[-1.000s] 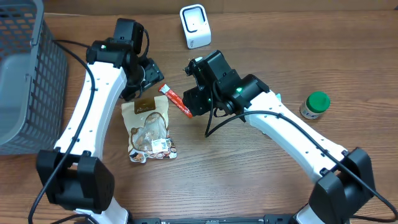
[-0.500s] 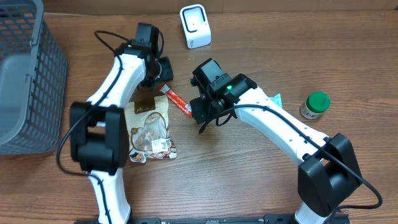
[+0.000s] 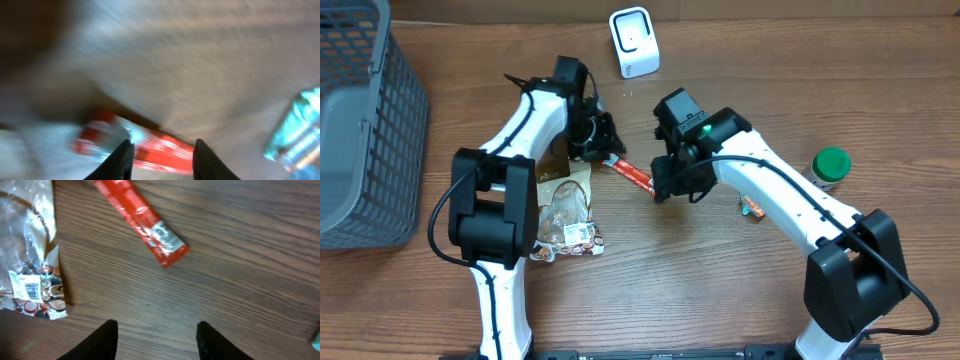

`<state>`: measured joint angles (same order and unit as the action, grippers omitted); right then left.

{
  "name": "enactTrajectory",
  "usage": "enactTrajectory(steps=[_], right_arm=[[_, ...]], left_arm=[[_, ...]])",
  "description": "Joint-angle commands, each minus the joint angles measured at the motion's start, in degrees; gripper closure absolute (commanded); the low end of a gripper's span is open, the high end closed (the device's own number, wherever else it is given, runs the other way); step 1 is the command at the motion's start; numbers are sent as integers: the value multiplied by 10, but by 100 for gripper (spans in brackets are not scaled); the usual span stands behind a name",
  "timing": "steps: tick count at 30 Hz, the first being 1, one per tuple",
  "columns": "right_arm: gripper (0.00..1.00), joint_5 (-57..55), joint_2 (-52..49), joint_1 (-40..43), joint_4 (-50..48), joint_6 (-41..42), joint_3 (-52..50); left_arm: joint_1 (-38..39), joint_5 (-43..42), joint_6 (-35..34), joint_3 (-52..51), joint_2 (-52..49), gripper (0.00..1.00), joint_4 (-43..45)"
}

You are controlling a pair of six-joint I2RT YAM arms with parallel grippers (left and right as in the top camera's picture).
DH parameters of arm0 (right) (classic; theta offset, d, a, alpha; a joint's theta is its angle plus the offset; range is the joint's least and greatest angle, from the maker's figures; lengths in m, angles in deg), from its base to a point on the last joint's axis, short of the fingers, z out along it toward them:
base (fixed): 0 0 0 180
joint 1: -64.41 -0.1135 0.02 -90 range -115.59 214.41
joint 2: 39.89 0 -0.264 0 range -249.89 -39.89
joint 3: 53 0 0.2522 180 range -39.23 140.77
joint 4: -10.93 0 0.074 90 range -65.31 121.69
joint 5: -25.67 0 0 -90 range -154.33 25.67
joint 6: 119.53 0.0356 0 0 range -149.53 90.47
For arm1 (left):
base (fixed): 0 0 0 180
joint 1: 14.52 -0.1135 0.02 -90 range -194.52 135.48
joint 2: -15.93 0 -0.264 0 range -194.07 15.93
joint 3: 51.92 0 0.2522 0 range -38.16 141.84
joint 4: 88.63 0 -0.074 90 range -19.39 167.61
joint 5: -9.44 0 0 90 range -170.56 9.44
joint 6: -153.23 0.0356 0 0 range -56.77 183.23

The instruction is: Scan the item barcode

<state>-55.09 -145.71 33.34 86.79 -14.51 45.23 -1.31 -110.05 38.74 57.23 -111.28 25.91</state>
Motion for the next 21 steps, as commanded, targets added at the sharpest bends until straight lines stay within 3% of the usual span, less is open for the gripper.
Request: enactTrajectory(steps=[1, 4, 7, 10, 12, 16, 21], right_arm=[[48, 52, 4, 29, 4, 5, 10], [45, 126, 4, 61, 16, 11, 10], [56, 161, 4, 75, 30, 15, 10], [84, 163, 3, 71, 24, 27, 10], [95, 161, 3, 63, 12, 55, 5], [96, 161, 3, 44, -59, 124, -33], [96, 134, 3, 14, -177, 224, -103]], left_arm=[[42, -55, -31, 3, -7, 66, -6], [76, -51, -34, 3, -7, 63, 0], [98, -13, -34, 3, -7, 62, 19], [104, 5, -29, 10, -7, 64, 41], [103, 5, -19, 26, -7, 68, 42], [92, 61, 14, 89, -6, 76, 15], [84, 235, 25, 134, -6, 82, -5]])
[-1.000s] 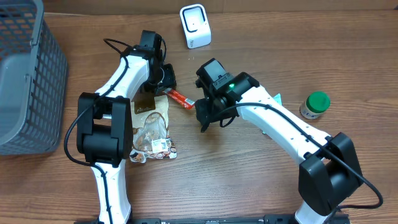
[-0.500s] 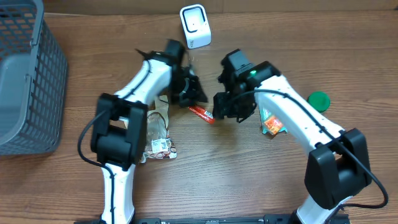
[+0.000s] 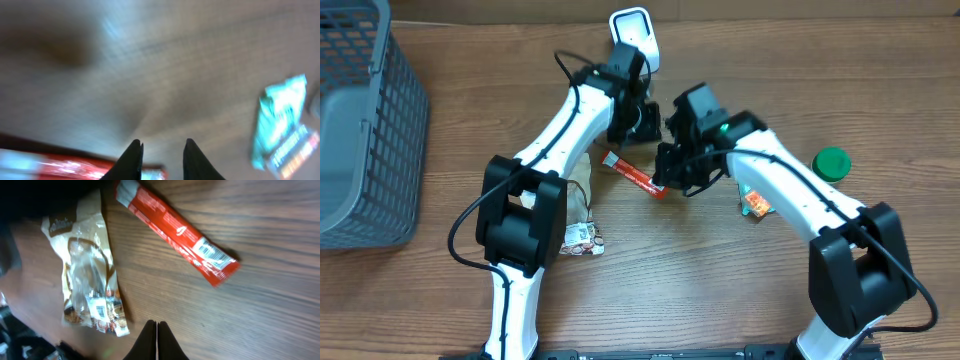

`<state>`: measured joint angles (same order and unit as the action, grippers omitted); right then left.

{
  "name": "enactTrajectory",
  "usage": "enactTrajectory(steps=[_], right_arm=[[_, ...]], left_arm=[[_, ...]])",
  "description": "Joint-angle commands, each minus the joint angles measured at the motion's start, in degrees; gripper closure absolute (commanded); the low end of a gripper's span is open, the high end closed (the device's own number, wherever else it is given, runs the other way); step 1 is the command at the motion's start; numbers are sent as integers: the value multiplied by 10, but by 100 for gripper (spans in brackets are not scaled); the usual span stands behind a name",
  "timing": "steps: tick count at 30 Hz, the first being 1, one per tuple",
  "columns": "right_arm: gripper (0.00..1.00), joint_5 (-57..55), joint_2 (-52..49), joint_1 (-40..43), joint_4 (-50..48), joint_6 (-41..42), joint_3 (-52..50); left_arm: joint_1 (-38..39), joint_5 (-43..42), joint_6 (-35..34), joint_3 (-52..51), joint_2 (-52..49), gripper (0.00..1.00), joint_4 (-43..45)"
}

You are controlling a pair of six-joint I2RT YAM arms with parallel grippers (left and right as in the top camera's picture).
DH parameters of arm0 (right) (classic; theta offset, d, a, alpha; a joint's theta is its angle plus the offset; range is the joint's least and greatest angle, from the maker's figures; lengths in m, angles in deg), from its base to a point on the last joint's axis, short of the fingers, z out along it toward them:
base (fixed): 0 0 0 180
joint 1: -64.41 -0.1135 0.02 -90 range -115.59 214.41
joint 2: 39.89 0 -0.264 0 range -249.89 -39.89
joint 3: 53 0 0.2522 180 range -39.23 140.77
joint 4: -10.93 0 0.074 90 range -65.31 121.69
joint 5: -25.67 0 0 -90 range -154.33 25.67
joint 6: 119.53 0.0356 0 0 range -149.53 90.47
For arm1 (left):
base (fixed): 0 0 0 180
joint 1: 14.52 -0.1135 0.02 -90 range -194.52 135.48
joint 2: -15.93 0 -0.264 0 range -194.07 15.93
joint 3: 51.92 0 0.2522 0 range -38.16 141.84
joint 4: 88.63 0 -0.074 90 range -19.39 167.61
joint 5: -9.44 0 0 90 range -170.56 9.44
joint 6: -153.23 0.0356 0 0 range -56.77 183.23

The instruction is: Scan the item barcode

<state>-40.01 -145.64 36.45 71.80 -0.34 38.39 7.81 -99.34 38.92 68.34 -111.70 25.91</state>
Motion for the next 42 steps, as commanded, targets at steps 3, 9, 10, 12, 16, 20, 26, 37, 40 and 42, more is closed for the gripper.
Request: enactTrajectory(steps=[3, 9, 10, 12, 16, 20, 26, 37, 40, 42], right_arm=[[96, -48, 2, -41, -91, 120, -77], [96, -149, 2, -87, -147, 198, -129], [96, -163, 2, -92, -154, 214, -137], [96, -185, 2, -100, -170, 248, -155], [96, -198, 2, -107, -221, 298, -194], [96, -198, 2, -106, -278, 328, -235], [96, -271, 2, -106, -324, 328, -256], [96, -397, 2, -105, -377, 320, -256], [95, -386, 2, -105, -376, 284, -255], [90, -349, 2, -105, -376, 231, -254]], left_arm=[[-7, 202, 25, 17, -5, 83, -5], [-5, 205, 47, 11, -39, 83, -7], [-5, 207, 47, 11, -47, 83, -8], [-5, 207, 47, 11, -61, 84, -10], [-7, 207, 47, 11, -79, 84, -21], [-7, 207, 46, 11, -87, 85, -49], [-4, 148, 46, 11, -88, 87, -153], [28, 52, 60, 11, -88, 91, -342], [38, 55, 79, 11, -88, 91, -332], [39, 55, 78, 11, -88, 91, -324]])
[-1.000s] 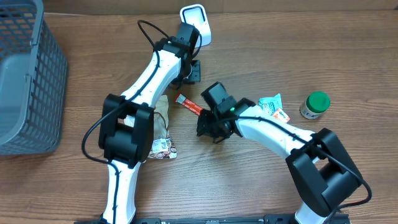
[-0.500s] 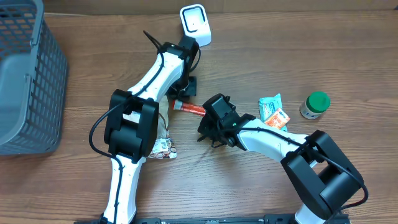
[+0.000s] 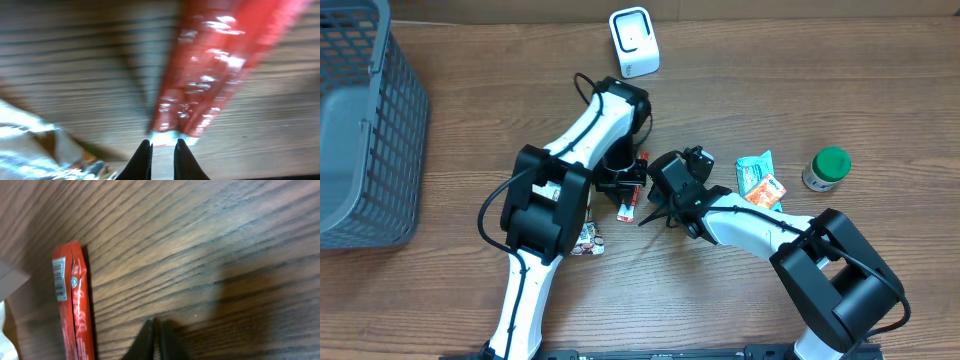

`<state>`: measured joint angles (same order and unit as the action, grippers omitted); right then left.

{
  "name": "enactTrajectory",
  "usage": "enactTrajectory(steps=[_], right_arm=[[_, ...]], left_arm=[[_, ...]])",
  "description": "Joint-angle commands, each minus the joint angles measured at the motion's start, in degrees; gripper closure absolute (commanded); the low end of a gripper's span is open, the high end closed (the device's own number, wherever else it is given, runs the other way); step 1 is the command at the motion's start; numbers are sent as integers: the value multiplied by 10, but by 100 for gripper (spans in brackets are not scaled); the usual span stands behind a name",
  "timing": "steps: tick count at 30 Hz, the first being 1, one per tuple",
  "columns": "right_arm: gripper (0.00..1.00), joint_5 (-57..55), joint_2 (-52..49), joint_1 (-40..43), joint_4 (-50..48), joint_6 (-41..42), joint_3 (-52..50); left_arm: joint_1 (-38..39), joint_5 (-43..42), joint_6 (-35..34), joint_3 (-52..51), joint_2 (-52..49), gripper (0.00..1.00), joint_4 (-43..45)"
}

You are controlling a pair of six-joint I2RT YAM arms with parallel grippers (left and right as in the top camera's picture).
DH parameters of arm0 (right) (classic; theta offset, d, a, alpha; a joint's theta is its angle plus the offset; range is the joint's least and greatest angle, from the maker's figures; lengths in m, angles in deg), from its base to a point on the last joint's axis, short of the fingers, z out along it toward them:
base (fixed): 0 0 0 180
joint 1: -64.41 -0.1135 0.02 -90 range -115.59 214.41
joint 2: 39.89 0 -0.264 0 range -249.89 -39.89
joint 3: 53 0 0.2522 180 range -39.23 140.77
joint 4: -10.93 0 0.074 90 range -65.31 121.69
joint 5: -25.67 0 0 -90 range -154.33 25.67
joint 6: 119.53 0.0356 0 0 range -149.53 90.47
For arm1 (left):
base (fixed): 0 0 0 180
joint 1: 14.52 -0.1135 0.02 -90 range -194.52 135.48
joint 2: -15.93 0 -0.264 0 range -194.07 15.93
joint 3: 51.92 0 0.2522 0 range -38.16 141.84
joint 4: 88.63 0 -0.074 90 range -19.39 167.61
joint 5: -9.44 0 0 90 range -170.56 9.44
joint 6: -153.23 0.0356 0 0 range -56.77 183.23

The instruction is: Scan the item barcode

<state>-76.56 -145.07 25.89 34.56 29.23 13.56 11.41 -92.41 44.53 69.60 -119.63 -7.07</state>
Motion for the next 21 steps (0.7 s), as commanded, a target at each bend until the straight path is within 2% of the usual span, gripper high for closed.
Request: enactTrajectory(steps=[1, 4, 8, 15, 21], right_arm=[[89, 45, -3, 0, -4, -84, -5], [86, 132, -3, 0, -4, -108, -2], [82, 163, 0, 6, 9, -109, 5], [74, 236, 24, 40, 36, -143, 21], [73, 278, 24, 32, 40, -143, 21]], left_arm=[[3, -15, 22, -2, -8, 91, 10], [3, -24, 20, -2, -8, 91, 21], [2, -31, 30, 3, -8, 96, 22], [-21, -26, 46, 97, -7, 96, -10], [-41, 6, 35, 132, -9, 88, 29]])
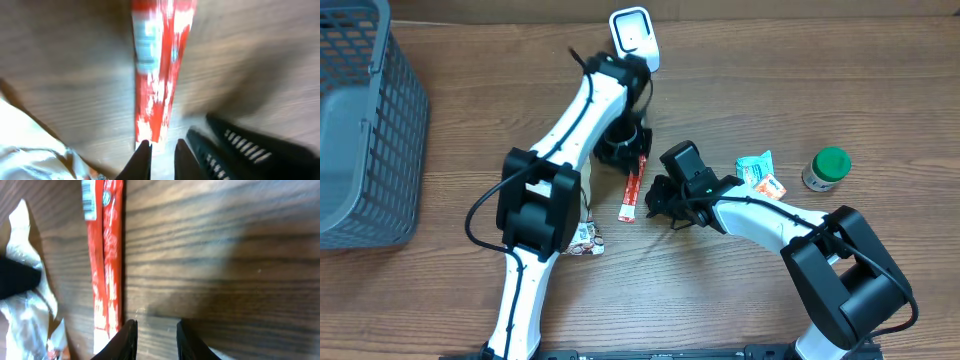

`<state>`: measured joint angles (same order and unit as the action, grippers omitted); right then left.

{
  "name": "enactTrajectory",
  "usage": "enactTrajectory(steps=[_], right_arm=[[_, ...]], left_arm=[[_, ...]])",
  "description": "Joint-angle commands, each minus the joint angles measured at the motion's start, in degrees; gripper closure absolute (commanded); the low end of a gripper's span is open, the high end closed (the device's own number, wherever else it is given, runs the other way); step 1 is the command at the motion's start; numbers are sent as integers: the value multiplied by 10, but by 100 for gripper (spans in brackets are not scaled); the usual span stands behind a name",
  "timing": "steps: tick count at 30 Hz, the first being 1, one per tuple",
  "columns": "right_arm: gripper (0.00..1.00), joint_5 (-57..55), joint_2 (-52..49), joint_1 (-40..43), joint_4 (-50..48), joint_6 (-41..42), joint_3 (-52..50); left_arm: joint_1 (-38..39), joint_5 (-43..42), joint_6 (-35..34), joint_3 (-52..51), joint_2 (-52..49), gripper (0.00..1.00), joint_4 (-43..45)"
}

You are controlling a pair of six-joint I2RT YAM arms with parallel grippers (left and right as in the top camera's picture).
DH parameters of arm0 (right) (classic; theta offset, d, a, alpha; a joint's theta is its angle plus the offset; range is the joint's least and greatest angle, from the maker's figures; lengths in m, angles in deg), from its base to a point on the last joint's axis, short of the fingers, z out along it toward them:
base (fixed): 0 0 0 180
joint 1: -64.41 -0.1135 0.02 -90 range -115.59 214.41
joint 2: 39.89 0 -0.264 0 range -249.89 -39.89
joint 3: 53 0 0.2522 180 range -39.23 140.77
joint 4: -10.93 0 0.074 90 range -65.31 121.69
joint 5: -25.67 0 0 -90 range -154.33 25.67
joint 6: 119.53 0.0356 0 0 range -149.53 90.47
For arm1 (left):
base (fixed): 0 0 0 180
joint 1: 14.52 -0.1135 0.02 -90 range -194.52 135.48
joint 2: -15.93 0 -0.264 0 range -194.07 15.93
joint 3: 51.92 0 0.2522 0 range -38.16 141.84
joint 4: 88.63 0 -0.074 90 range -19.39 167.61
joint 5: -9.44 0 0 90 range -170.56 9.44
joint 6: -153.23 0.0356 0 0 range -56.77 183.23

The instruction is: Scan the item barcode

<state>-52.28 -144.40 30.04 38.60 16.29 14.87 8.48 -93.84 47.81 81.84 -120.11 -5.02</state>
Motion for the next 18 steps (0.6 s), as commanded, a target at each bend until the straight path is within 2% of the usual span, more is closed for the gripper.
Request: enactTrajectory(steps=[1, 9, 18], right_arm=[[73, 35, 18, -14, -1, -13, 8], [73, -37, 17, -53, -2, -7, 7], [69, -57, 12, -58, -22, 10, 7]], left_arm=[[-12, 23, -3, 8, -6, 88, 14], [-4, 23, -4, 5, -48, 89, 33], [3, 13, -4, 5, -96, 91, 18]])
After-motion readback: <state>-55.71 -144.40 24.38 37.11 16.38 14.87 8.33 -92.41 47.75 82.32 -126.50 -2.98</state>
